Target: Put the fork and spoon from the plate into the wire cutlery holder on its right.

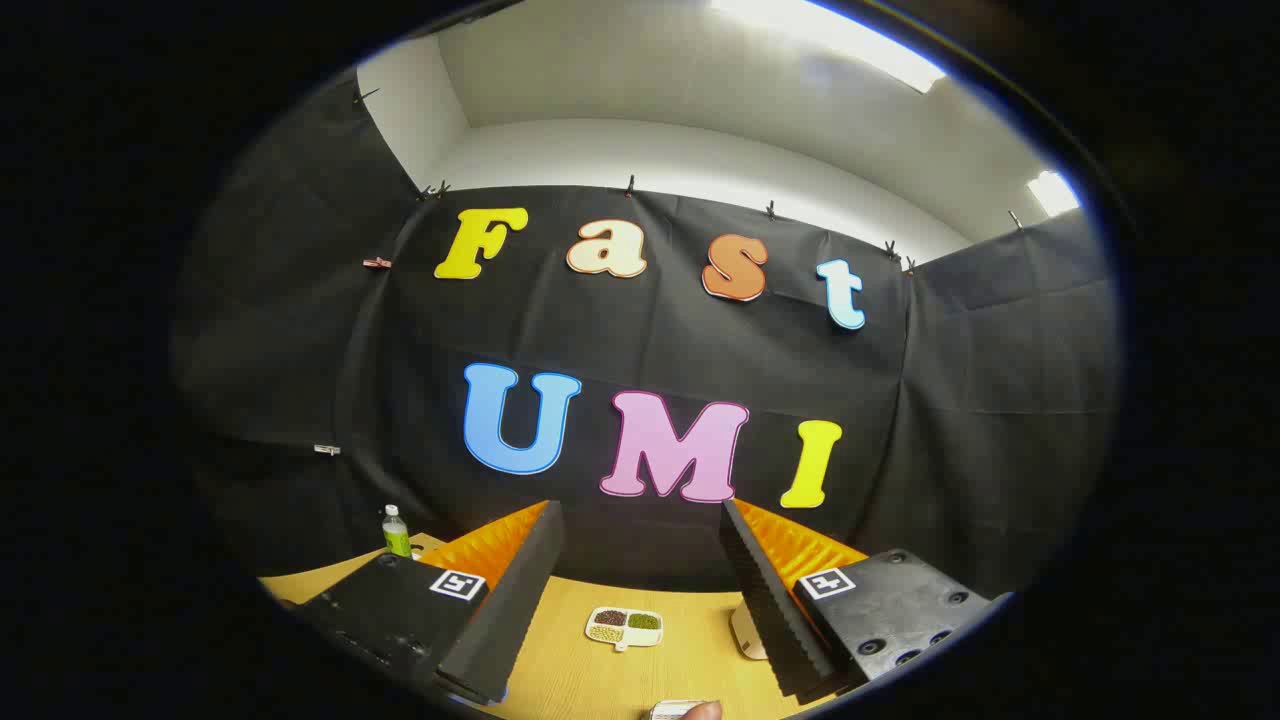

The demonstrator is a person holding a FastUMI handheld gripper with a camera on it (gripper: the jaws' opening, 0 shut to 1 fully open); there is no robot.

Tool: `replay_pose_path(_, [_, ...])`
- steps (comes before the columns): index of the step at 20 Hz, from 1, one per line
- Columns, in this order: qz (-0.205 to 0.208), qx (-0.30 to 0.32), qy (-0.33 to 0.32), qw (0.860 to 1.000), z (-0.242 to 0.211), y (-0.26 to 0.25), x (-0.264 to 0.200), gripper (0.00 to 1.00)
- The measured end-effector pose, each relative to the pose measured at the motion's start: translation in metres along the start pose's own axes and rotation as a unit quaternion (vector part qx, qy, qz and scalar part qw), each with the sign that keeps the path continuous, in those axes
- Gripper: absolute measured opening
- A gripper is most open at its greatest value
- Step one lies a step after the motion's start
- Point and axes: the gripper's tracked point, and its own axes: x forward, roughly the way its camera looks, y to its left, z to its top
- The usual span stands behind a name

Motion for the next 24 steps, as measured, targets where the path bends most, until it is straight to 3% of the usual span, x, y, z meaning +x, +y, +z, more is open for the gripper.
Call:
replay_pose_path(19, [0.009, -0.002, 0.005, 1.0, -0.009, 0.015, 0.005, 0.98])
replay_pose_path(22, [0.025, 0.004, 0.02, 0.999, -0.017, 0.027, 0.008, 0.97])
replay_pose_path(24, [0.06, 0.012, 0.065, 0.996, -0.042, 0.049, 0.009, 0.97])
